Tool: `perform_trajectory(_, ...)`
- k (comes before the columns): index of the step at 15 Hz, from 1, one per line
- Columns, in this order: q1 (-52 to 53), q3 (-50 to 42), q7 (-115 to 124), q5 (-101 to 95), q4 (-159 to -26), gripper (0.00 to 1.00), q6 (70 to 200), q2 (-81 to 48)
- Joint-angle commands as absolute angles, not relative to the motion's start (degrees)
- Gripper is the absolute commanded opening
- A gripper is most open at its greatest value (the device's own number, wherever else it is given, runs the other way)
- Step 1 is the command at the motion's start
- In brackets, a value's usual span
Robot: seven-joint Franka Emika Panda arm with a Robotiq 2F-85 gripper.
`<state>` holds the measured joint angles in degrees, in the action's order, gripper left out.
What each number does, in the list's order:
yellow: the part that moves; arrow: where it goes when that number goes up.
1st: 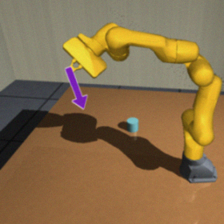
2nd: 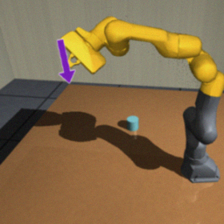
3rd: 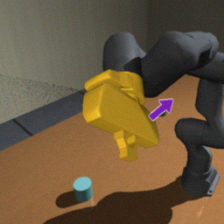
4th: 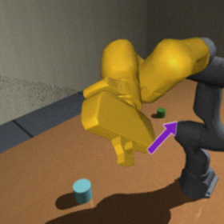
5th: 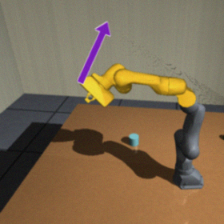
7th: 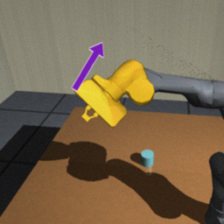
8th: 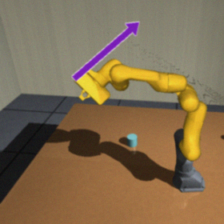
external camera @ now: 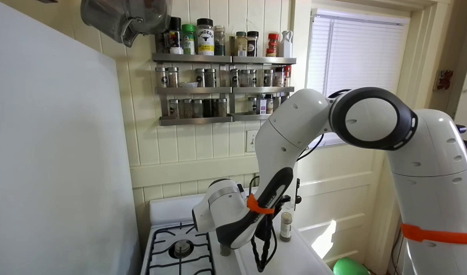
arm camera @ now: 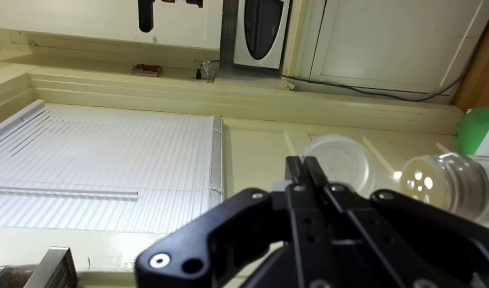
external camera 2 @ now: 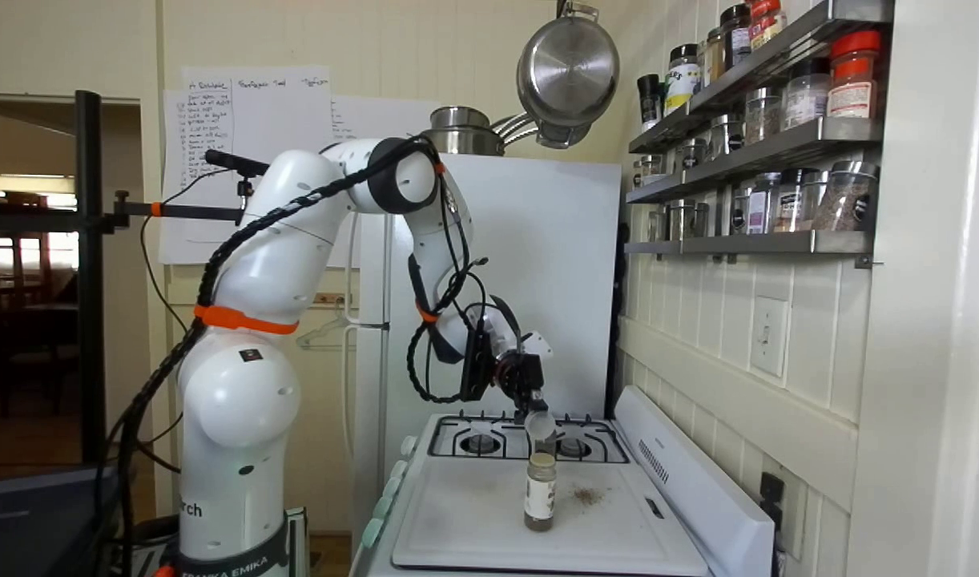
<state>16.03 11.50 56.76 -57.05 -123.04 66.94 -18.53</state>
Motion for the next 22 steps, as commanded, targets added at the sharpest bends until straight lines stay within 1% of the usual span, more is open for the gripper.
perform_trajectory(1, 14.97, 11.74, 57.79, -55.93, -124.96, 0.01, 68.81, -18.22)
perform_trajectory(14, 13.03, 10.81, 58.7, -56.78, -124.89, 0.01, 74.71, -18.88)
perform_trajectory(22, 13.36, 10.96, 58.67, -56.52, -123.76, 0.01, 74.7, -19.09)
